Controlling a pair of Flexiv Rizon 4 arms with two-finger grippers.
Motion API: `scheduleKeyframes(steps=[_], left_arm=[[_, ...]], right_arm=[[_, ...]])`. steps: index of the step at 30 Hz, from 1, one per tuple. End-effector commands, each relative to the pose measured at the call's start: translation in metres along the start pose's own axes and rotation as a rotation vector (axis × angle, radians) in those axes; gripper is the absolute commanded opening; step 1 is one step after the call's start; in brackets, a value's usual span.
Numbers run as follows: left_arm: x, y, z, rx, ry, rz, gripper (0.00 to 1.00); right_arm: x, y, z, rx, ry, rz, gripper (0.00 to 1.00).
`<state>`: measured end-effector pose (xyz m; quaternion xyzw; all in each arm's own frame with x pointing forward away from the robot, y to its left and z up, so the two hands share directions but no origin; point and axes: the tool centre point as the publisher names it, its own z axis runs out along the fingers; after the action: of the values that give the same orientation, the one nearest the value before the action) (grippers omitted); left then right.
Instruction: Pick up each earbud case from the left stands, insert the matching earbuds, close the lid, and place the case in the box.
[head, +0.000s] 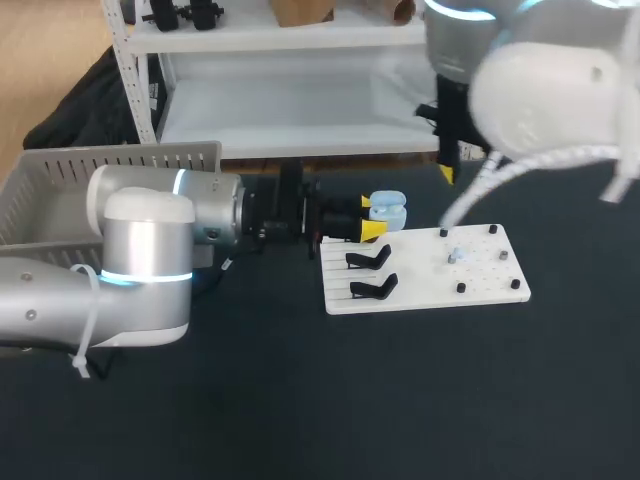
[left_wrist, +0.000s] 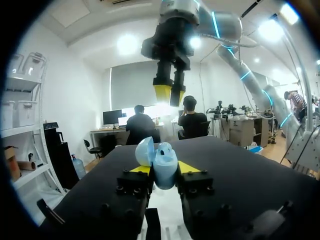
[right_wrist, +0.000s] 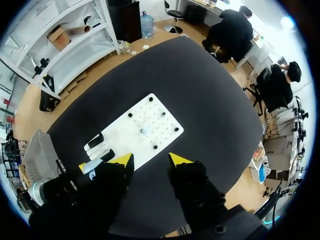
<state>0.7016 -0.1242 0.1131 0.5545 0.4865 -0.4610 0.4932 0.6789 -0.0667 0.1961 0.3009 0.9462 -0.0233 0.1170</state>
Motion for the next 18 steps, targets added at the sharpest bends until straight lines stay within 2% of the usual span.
scheduleKeyframes(steps=[1,9,18], left_arm=[[0.001,0.000,0.000,-0.002,-0.002,0.002,0.00],[0.001,0.000,0.000,-0.002,-0.002,0.002,0.00],[0.001,0.000,0.000,-0.002,-0.002,0.002,0.00]], right_arm=[[-0.014,-0.013,0.011,-0.202,0.024,-0.001,0.43],[-0.024,-0.016,0.030,-0.235,0.051,-0.058,0.43],[-0.026,-0.019,0.061,-0.249,0.027,-0.145,0.45]])
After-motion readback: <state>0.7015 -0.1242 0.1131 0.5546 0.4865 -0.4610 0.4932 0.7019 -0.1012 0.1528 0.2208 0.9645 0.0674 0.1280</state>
